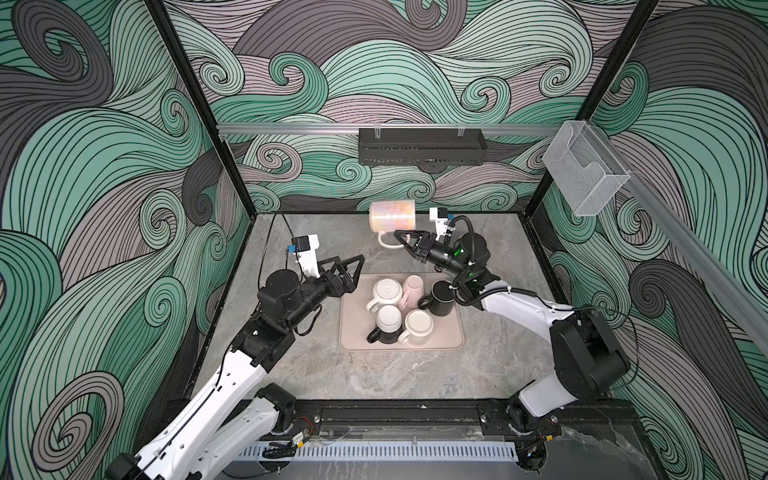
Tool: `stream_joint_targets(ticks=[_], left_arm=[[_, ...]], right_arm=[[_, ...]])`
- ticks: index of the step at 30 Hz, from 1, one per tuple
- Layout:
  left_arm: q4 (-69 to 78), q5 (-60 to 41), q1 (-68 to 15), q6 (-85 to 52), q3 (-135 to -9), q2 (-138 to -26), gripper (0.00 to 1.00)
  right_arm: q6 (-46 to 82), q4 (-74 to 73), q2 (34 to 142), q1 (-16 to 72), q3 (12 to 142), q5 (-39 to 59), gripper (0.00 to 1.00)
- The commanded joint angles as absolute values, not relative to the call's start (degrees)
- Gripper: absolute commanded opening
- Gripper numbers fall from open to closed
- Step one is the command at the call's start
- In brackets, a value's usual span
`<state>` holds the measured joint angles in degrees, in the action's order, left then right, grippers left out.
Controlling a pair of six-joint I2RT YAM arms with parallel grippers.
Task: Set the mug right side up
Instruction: 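Open the left gripper while the right gripper carries the pink mug upright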
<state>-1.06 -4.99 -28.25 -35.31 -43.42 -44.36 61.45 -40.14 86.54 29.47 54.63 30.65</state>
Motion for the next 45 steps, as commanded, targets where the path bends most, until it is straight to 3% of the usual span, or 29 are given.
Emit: stream_joint_targets(ticks=[1,10,24,34,45], left_arm=[[-11.5,-4.3,-28.0,-28.5,-47.0,-46.0,0.99],[-7.2,-10.2,-28.0,-27.6,-45.0,-49.9,0.93],[-4.9,-11.4,-28.0,-28.4,-43.8,-52.8,0.92],[-5.3,-12.1,-28.0,-28.6,-43.3,-52.7,0.92],[-5.0,-12.4,-28.0,-28.9,-43.1,-52.2,0.92]], right_arm=[[46.5,-25.5,78.1,29.6,60.5,24.4,0.0],[30.2,3.7,75.5,29.6,70.9,9.5,0.0],[17.6,32.7,89.0,30.0,90.1,-7.0,0.0],[15.1,34.0,96.8,30.0,92.3,-14.5,0.0],[15.7,33.0,102.3,28.2,93.5,-16.1,0.0]])
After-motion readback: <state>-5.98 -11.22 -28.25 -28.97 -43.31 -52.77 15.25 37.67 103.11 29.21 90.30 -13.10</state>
